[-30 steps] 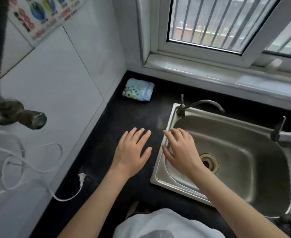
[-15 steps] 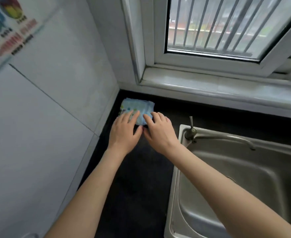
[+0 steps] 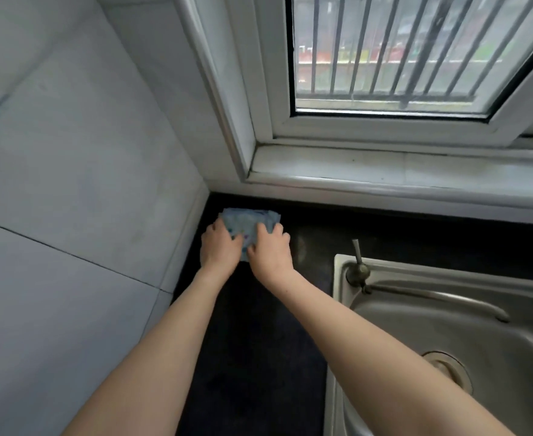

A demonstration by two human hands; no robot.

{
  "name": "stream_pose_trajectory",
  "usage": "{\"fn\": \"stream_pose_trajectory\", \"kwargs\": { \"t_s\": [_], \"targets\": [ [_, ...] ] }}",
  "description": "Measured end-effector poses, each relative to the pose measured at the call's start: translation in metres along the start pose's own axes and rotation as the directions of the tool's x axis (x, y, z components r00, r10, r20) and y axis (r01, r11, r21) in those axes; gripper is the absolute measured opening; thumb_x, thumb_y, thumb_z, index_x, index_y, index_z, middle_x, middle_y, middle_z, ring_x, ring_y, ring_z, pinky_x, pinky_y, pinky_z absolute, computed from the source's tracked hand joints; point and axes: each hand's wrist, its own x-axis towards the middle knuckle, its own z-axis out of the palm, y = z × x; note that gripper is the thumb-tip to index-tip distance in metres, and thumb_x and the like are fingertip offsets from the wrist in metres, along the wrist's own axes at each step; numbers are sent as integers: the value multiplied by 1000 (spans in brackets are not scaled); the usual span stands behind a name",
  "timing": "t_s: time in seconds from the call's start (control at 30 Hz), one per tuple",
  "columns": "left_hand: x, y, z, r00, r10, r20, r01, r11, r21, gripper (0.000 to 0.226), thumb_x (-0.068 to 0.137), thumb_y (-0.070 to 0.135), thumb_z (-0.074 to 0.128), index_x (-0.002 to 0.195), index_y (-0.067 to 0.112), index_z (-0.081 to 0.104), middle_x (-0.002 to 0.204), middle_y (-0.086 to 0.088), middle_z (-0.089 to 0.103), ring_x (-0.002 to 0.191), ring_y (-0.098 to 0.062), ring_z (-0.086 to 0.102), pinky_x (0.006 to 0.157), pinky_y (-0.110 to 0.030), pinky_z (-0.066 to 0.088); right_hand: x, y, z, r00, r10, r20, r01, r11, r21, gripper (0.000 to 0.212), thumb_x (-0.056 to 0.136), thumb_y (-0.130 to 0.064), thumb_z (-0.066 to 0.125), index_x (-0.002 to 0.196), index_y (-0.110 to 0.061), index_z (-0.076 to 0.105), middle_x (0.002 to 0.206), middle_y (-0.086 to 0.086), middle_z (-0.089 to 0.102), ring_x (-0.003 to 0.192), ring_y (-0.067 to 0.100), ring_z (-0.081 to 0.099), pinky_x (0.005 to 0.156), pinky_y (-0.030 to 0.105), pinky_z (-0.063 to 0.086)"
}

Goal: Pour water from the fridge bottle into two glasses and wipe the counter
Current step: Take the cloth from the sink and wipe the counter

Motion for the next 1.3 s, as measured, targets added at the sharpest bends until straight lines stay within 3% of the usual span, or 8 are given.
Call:
{"fn": "stream_pose_trajectory", "kwargs": {
  "t_s": [0.27, 0.43, 0.77, 0.87, 0.97, 1.03, 1.17, 1.3],
  "targets": [
    [-15, 1, -2, 979, -195, 64, 201, 974, -103, 71, 74, 38, 79, 122, -2, 45, 119, -19, 60, 107, -35, 60, 75, -33, 45, -7, 12, -1, 999, 30, 41, -37, 982, 187, 33, 88, -1, 43, 120, -13, 45, 119, 13, 33, 96, 38, 51, 79, 44, 53],
    [-38, 2, -5, 914, -291, 283, 394, 804, -445, 39, 68, 14, 82, 102, 2, 68, 96, -12, 72, 85, -23, 69, 76, -34, 58, -35, 25, -12, 997, 6, 82, -27, 965, 260, 31, 90, -7, 49, 120, -17, 48, 113, 9, 34, 83, 31, 54, 75, 40, 55],
    [-136, 21, -28, 948, -102, 303, 311, 513, -800, 40, 73, 10, 79, 110, 8, 64, 98, -11, 73, 87, -24, 72, 82, -42, 58, -124, 49, -70, 986, -161, -34, 164, 948, 272, 39, 87, -12, 57, 124, -24, 50, 108, 4, 37, 78, 12, 47, 75, 31, 49],
    [-177, 29, -41, 962, -45, 268, 260, 431, -864, 44, 73, 8, 79, 113, 6, 61, 102, -13, 72, 89, -25, 72, 82, -41, 57, -161, 54, -86, 978, -176, -113, 204, 922, 329, 47, 85, -17, 61, 129, -26, 47, 108, 4, 44, 84, 3, 45, 74, 15, 40],
    [-220, 37, -56, 968, -30, 249, 244, 342, -908, 44, 73, 5, 79, 113, 5, 61, 104, -15, 71, 90, -27, 71, 80, -41, 58, -196, 56, -102, 978, -100, -183, 173, 879, 445, 65, 80, -35, 69, 138, -23, 41, 111, -3, 54, 102, 11, 54, 89, 26, 45],
    [-251, 41, -68, 970, 1, 244, 234, 273, -933, 38, 76, 3, 76, 112, 4, 62, 103, -16, 72, 89, -28, 71, 75, -39, 59, -221, 53, -116, 998, -23, -50, 50, 771, 635, 63, 82, -40, 73, 134, -21, 43, 114, -10, 59, 101, 11, 61, 83, 25, 51],
    [-317, 43, -83, 979, 17, 202, 190, 264, -946, 34, 78, 4, 75, 109, 6, 63, 100, -14, 73, 89, -29, 71, 73, -37, 59, -260, 51, -136, 917, -162, 364, -297, 331, 896, 36, 91, -27, 62, 121, -6, 61, 112, 19, 70, 100, 34, 69, 88, 50, 56],
    [-379, 28, -77, 983, -119, 141, 166, 245, -955, 35, 78, 12, 77, 110, 11, 63, 96, -8, 74, 87, -24, 72, 71, -33, 59, -293, 61, -122, 924, -150, 353, -257, 441, 860, 34, 87, -14, 69, 117, -1, 61, 106, 21, 71, 94, 37, 70, 77, 47, 58]
  ]
}}
